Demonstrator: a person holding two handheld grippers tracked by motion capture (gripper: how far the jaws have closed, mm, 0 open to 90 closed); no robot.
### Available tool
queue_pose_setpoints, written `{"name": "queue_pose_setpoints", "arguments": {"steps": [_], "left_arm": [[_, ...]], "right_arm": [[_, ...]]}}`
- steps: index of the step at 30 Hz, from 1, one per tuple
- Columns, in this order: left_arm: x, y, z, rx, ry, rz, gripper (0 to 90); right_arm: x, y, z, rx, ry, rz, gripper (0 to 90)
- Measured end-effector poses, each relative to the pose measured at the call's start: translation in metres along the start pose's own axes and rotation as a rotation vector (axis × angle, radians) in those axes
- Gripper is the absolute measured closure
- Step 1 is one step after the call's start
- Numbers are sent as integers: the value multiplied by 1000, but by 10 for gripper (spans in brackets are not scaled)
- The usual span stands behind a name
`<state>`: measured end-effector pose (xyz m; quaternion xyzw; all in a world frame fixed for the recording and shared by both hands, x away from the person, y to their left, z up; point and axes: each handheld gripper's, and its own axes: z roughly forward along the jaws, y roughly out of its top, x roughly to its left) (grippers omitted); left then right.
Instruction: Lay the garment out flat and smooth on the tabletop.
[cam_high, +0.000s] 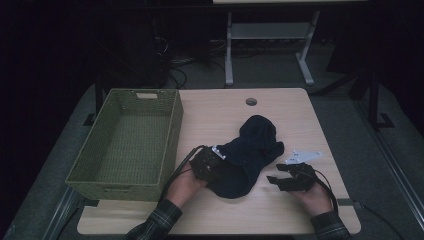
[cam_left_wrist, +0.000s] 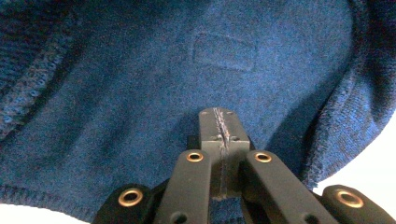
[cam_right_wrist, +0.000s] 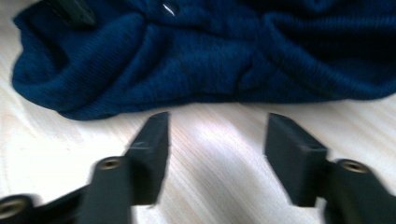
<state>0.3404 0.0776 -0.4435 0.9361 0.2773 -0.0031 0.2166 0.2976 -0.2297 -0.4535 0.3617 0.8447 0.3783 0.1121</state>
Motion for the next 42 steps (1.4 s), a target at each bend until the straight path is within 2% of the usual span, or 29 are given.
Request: {"name": "queue_pose_setpoints", "arguments": {"steps": [3, 4, 6, 8, 11, 14, 15, 18, 25, 30, 35, 42], "left_arm": [[0, -1, 0, -10, -7, -14, 900], [0, -1, 0, -9, -7, -14, 900], [0, -1, 0, -2, -2, -6, 900], [-2, 0, 1, -9, 8, -11, 900], [-2, 0, 0, 1, 19, 7, 900], [-2, 0, 0, -2, 19, 7, 900], [-3, 0, 1, -15, 17, -8, 900], [-3, 0, 1, -16, 12, -13, 900], [-2, 0, 1, -16, 10, -14, 900], [-2, 1, 0, -8, 13, -9, 900], [-2, 0, 0, -3, 12, -3, 900], [-3, 1, 0, -3, 18, -8, 900]], "right_arm": [[0, 6, -6, -15, 10, -5, 557], [0, 8, -9, -27, 9, -8, 570], [-2, 12, -12, -26, 6, -8, 571], [-6, 18, -17, -52, -6, -13, 540], [-15, 28, -22, -69, -12, -10, 521], [-24, 40, -25, -80, -18, -6, 518], [-26, 43, -26, -79, -20, -6, 515], [-33, 53, -29, -82, -27, -8, 513], [-52, 78, -37, -112, -32, 6, 513], [-66, 99, -34, -121, -41, 4, 517], [-78, 121, -24, -108, -49, -11, 517], [-92, 144, -7, -116, -28, -1, 509]]}}
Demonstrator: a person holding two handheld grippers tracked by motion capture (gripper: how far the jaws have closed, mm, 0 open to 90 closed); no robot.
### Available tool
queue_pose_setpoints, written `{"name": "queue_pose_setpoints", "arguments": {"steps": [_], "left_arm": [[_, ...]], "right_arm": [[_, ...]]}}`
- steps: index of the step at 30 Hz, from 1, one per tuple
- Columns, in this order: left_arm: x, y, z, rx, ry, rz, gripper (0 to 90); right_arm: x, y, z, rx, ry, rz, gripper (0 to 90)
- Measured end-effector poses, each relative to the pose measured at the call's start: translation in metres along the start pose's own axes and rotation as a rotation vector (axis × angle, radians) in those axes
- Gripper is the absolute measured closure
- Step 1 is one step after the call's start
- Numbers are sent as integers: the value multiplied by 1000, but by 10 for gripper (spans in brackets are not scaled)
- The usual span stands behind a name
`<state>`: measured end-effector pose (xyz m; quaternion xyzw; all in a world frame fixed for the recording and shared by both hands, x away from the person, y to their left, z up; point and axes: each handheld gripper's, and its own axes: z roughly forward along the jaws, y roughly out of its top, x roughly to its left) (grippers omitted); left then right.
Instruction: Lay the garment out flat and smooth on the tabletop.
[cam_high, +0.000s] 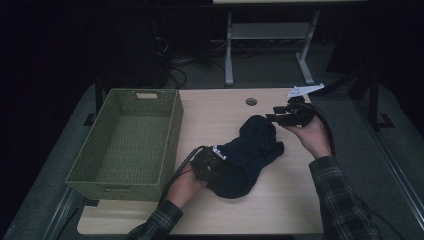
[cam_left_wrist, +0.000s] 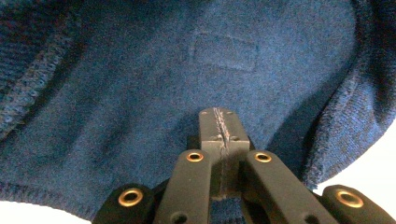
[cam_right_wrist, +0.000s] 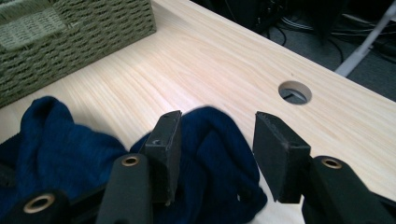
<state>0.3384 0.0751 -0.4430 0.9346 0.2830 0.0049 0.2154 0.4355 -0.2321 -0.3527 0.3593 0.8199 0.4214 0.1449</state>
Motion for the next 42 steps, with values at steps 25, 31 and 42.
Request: {"name": "queue_pose_setpoints", "arguments": {"steps": [25, 31, 42], "left_arm": [[1, 0, 0, -1, -10, -5, 900], [2, -1, 0, 1, -14, -5, 900], [1, 0, 0, 5, -9, 0, 900]], "right_arm": [[-37, -4, 66, 102, 165, 48, 478], [-41, -9, 71, 129, 213, 60, 601], [-38, -11, 68, 132, 178, 19, 862]]}}
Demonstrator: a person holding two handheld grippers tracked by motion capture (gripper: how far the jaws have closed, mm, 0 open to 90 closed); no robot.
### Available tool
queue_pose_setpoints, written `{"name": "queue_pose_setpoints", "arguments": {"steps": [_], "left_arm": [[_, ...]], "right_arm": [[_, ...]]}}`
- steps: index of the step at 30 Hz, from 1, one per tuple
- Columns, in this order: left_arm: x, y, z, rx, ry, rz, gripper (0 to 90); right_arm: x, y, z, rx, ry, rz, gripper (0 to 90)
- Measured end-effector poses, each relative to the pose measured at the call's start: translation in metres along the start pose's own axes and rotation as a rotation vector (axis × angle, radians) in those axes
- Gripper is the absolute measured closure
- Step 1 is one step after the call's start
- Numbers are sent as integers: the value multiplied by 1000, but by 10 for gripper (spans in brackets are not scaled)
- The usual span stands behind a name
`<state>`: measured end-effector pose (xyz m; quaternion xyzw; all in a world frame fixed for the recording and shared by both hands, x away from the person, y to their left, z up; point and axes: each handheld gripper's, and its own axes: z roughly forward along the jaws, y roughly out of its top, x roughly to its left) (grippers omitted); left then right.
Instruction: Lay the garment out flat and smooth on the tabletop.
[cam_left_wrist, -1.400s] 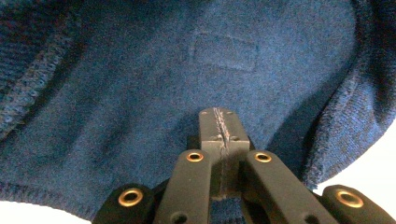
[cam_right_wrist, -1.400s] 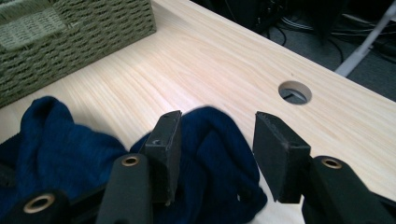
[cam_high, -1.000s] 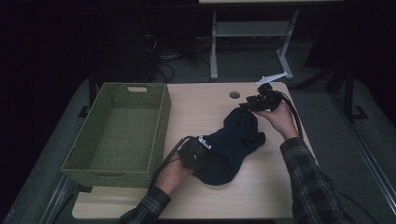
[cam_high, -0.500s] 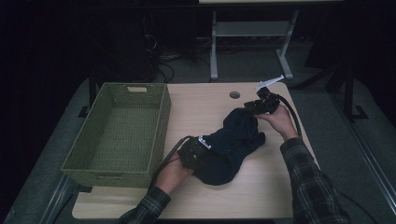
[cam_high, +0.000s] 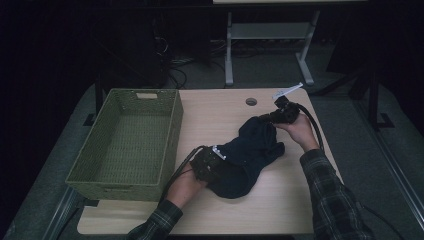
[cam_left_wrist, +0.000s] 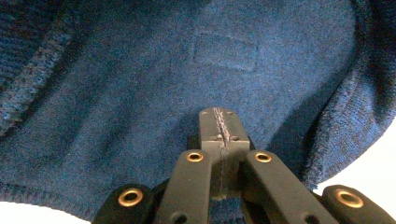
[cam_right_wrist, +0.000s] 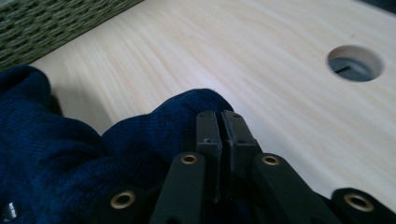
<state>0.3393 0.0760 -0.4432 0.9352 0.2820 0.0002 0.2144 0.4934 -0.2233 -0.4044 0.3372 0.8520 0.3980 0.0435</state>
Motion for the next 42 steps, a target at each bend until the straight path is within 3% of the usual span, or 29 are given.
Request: {"name": "queue_pose_setpoints", "arguments": {"steps": [10, 20, 23, 27, 29, 31, 36, 42], "left_arm": [[0, 0, 0, 5, 2, 5, 900], [-1, 0, 1, -9, 4, -6, 900], [-1, 0, 1, -10, 2, -6, 900], [0, 0, 1, -10, -5, -7, 900], [0, 0, 1, -11, 0, -6, 900], [1, 1, 0, 2, 5, 10, 900], [0, 1, 1, -2, 5, 5, 900], [-1, 1, 1, -11, 4, -6, 900]], "right_arm": [[-6, 14, -20, -64, -198, 22, 872], [-28, 8, -17, -64, -321, 98, 876], [-29, 6, -10, -70, -309, 115, 858], [-23, 7, -9, -111, -302, 116, 700], [-19, 9, -14, -123, -303, 108, 684], [-14, 10, -21, -138, -278, 107, 730], [2, 11, -32, -129, -248, 81, 816], [30, 3, -40, -143, -250, 60, 896]]}}
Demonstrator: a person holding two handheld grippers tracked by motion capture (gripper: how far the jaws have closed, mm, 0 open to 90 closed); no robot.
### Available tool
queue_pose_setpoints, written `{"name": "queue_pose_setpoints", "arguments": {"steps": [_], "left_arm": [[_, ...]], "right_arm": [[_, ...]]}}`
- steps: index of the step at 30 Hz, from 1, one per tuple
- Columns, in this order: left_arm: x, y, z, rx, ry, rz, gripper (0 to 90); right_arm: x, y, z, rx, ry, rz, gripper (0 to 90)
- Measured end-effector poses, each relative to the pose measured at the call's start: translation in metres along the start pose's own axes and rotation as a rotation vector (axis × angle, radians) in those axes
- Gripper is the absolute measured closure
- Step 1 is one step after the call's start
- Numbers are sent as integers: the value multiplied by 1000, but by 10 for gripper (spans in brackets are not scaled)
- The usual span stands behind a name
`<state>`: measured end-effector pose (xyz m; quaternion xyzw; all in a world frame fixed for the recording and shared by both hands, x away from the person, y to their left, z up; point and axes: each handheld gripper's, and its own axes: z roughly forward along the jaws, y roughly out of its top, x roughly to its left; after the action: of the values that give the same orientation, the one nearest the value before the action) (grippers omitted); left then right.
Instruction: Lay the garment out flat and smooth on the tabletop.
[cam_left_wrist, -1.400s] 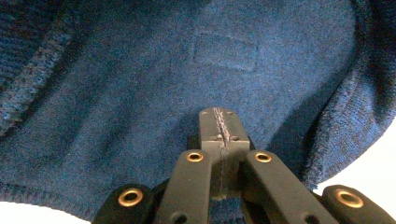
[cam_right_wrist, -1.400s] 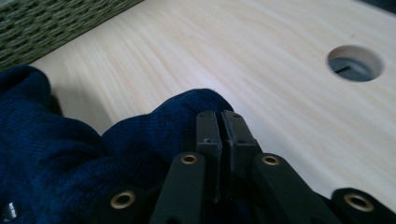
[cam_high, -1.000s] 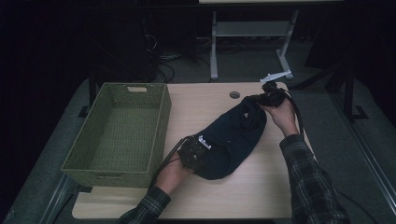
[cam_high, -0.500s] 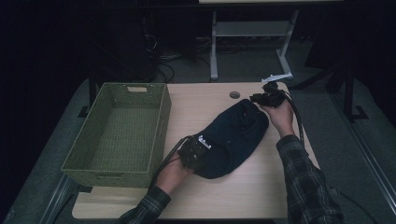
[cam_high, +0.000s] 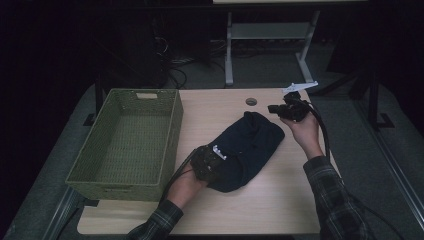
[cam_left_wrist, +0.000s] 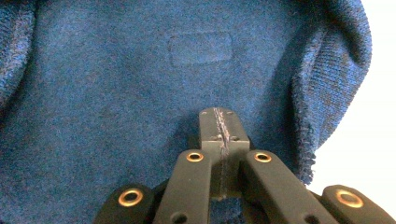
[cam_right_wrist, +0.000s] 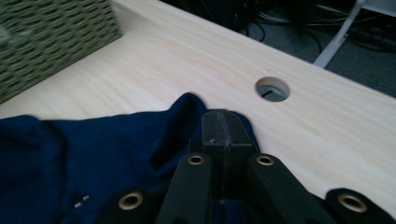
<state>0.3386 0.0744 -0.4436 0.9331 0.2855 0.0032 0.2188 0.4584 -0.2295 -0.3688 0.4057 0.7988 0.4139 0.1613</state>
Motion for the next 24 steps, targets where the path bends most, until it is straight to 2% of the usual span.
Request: {"name": "queue_pose_setpoints", "arguments": {"steps": [10, 14, 17, 18, 22, 24], "left_arm": [[1, 0, 0, -3, -3, 0, 900], [2, -1, 0, -11, -7, -4, 900], [2, -1, 0, -11, -9, -5, 900], [2, -1, 0, -11, -9, -6, 900], [2, -1, 0, -6, -8, 1, 900], [2, -1, 0, -6, -7, -2, 900]], "right_arm": [[29, -27, -12, 30, 59, -2, 897], [46, -44, -18, 46, 83, -25, 897], [53, -52, -19, 49, 95, -33, 897], [60, -59, -20, 58, 105, -38, 897], [69, -70, -20, 68, 118, -43, 898], [79, -79, -19, 83, 123, -49, 897]]}}
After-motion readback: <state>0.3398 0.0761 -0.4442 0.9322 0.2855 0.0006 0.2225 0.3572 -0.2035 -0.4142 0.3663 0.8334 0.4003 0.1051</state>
